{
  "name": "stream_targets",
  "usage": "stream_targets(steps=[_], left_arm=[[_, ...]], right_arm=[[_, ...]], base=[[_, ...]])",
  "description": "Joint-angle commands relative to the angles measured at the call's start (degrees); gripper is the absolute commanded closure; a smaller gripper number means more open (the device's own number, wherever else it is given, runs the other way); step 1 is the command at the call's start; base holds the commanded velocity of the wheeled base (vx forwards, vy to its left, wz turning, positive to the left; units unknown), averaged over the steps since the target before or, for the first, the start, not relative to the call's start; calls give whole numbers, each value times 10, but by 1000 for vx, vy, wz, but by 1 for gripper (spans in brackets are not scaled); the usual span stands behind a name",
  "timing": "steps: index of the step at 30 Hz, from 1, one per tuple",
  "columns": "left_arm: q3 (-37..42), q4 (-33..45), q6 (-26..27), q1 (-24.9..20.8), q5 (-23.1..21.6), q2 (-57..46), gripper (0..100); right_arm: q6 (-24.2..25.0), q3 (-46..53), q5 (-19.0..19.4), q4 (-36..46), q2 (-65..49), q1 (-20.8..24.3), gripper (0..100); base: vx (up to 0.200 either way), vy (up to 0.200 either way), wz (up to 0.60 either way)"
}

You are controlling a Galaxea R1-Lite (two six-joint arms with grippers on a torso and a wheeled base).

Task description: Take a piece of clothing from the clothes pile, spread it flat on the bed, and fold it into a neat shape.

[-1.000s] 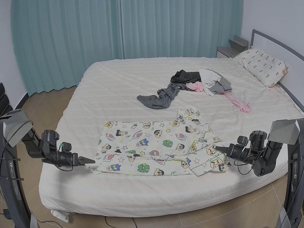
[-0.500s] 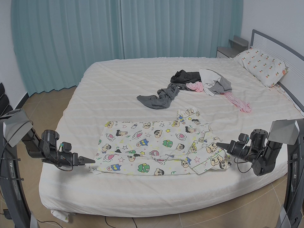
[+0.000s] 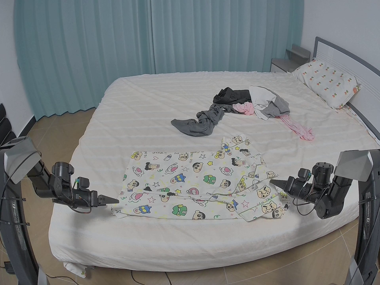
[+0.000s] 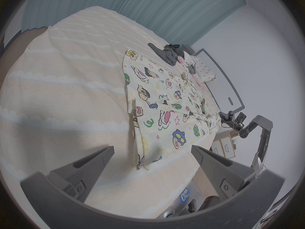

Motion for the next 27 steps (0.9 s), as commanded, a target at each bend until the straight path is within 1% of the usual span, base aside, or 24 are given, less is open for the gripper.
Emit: stream_targets(steps=[1,3,6,7,8,9,10,12,14,15,19,20,21,22,24,27], left_arm=[[0,0,-1,0,0,1,0],[0,0,-1,0,0,1,0],[0,0,-2,1,-1,1,0],[0,0,-2,1,-1,1,0],[0,0,-2,1,-1,1,0],[0,0,-2,1,-1,1,0],[0,0,-2,1,-1,1,0],[0,0,-3,1,-2,0,0],[0,0,-4,1,-2,0,0],[1,0,-6,2,-4,-1,0],[5,0,-7,3,-6,-1,0],[6,0,-8,3,-6,-1,0],[6,-1,-8,3,-6,-2,0],[6,0,-8,3,-6,-2,0],[6,-1,-8,3,-6,-2,0],[6,-1,-8,4,-6,-2,0]], right_arm=[[1,-6,-1,0,8,-5,0],[1,-8,-19,0,3,-10,0],[10,5,-52,2,-32,-5,0],[10,5,-52,2,-32,-5,0],[22,28,-62,4,-53,7,0],[37,61,-80,4,-80,33,0],[37,61,-80,4,-80,33,0],[80,115,-150,6,-119,84,0],[82,117,-154,5,-119,87,0],[128,154,-227,0,-123,142,0],[187,180,-313,3,-122,201,0],[197,183,-327,6,-123,210,0],[213,188,-349,6,-122,223,0],[218,190,-354,7,-122,227,0],[235,207,-380,7,-115,249,0],[242,212,-387,7,-110,255,0]], base=[[0,0,0],[0,0,0],[0,0,0],[0,0,0],[0,0,0],[0,0,0],[0,0,0],[0,0,0],[0,0,0],[0,0,0],[0,0,0],[0,0,0],[0,0,0],[0,0,0],[0,0,0],[0,0,0]])
